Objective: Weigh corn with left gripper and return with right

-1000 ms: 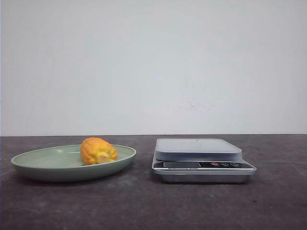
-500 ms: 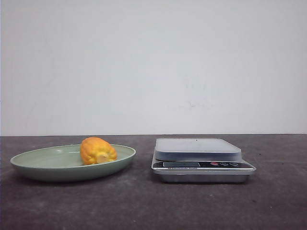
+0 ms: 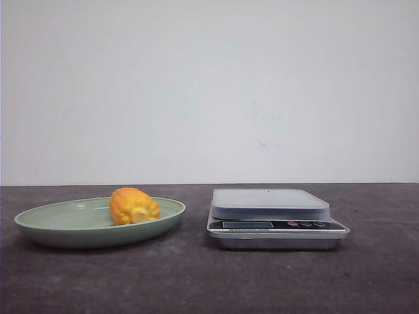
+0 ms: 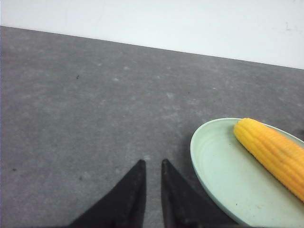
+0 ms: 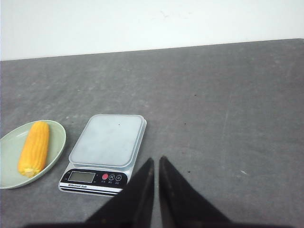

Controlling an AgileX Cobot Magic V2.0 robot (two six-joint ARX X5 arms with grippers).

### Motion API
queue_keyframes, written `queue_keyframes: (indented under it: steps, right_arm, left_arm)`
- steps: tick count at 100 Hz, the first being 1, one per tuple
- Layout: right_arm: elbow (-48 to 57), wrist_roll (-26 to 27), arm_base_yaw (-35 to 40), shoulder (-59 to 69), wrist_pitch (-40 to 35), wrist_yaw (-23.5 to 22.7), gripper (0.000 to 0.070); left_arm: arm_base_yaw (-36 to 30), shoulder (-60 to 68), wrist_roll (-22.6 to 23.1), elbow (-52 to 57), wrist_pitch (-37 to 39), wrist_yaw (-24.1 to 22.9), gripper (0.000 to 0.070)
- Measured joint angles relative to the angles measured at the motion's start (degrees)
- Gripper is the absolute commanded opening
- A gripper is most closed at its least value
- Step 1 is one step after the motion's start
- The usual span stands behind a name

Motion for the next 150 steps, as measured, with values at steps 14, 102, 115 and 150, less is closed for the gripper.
queue_keyframes:
  steps: [14, 102, 115, 150]
  right_arm:
    - [0.00, 0.00, 0.02, 0.00, 0.00, 0.00, 0.0010]
    - [-32.72, -10.95, -19.45, -15.67, 36.46, -2.97, 0.0010]
    - [-41.07, -11.21, -19.71, -15.74, 40.00, -3.02, 0.0010]
    - [-52.11, -11.19, -19.80, -15.69, 46.12, -4.33, 0.0010]
  left_arm:
    - [0.00, 0.00, 0.00, 0.00, 0.00, 0.00, 0.0017]
    - [0.00, 0.00, 0.00, 0.00, 0.00, 0.00, 0.0017]
    - [0.00, 0.00, 0.00, 0.00, 0.00, 0.00, 0.0017]
    - [0.00, 0.00, 0.00, 0.00, 0.00, 0.00, 0.0017]
